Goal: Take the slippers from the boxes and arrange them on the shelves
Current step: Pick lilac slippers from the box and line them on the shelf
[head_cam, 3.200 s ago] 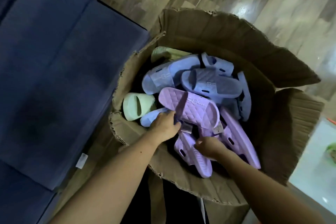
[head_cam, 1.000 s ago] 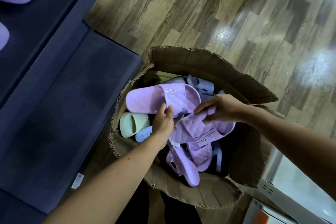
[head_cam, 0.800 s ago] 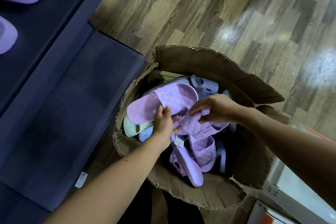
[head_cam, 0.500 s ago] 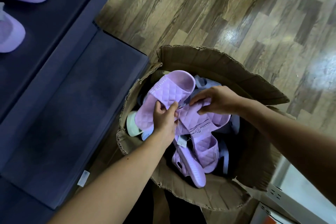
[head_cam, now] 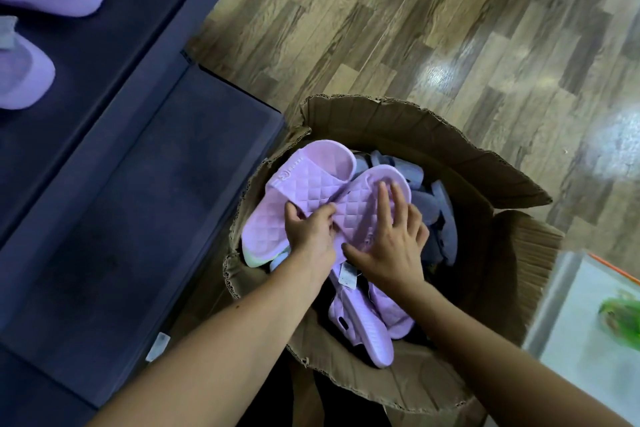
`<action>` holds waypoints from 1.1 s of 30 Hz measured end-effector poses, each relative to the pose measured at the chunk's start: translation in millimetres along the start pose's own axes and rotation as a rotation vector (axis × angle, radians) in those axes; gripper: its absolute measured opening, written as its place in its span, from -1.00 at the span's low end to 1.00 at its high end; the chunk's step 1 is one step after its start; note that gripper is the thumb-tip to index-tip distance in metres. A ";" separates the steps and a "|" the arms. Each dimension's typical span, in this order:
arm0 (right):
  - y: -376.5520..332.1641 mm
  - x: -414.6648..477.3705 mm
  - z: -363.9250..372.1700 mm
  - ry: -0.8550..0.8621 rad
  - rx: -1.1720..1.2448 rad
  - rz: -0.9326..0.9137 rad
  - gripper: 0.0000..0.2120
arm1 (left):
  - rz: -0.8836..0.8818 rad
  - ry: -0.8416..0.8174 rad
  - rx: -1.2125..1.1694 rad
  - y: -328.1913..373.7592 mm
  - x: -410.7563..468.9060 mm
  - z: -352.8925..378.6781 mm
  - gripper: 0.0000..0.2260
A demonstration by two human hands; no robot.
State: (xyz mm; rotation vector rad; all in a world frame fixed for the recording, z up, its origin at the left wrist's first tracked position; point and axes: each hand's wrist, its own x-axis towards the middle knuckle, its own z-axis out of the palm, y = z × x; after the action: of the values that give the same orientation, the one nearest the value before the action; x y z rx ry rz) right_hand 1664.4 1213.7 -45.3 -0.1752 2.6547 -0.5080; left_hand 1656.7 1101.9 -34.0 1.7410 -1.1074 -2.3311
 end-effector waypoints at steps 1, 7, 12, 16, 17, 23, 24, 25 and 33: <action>-3.8 -1.5 2.0 -0.060 -0.007 0.056 0.01 | -0.021 -0.022 -0.028 0.0 -1.7 1.1 -0.66; -12.8 12.8 -6.2 0.012 -0.006 0.012 -0.19 | -0.013 -0.082 0.146 8.0 -6.5 2.0 -0.83; -14.5 28.1 -29.8 0.042 -0.036 -0.095 -0.21 | 0.237 -0.150 0.549 26.4 -4.7 -12.2 -0.85; -32.7 40.4 -49.0 0.036 -0.041 -0.160 -0.23 | 0.496 -0.152 0.837 45.8 -16.0 -23.1 -0.87; -39.4 41.6 -53.2 0.035 -0.043 -0.188 -0.21 | 0.569 -0.119 0.857 52.2 -19.9 -26.1 -0.90; -102.0 37.6 -65.0 0.120 0.010 -0.433 -0.24 | 0.819 0.078 0.862 91.3 -37.8 -63.6 -0.71; -117.8 35.9 -68.2 0.122 -0.002 -0.471 -0.25 | 0.833 0.103 0.835 99.6 -41.1 -73.5 -0.63; -134.5 34.3 -70.9 0.110 -0.019 -0.508 -0.25 | 0.835 0.132 0.823 108.8 -44.6 -83.3 -0.56; -278.0 16.3 -57.7 0.021 -0.107 -0.922 -0.34 | 0.872 0.334 0.767 187.3 -70.0 -193.8 -0.62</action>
State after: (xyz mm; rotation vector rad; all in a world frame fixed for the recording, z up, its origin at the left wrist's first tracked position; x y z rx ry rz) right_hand 1636.4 972.0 101.9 -1.4546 2.4845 -0.6237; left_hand 1776.7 891.3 103.1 1.2399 -2.2402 -1.1191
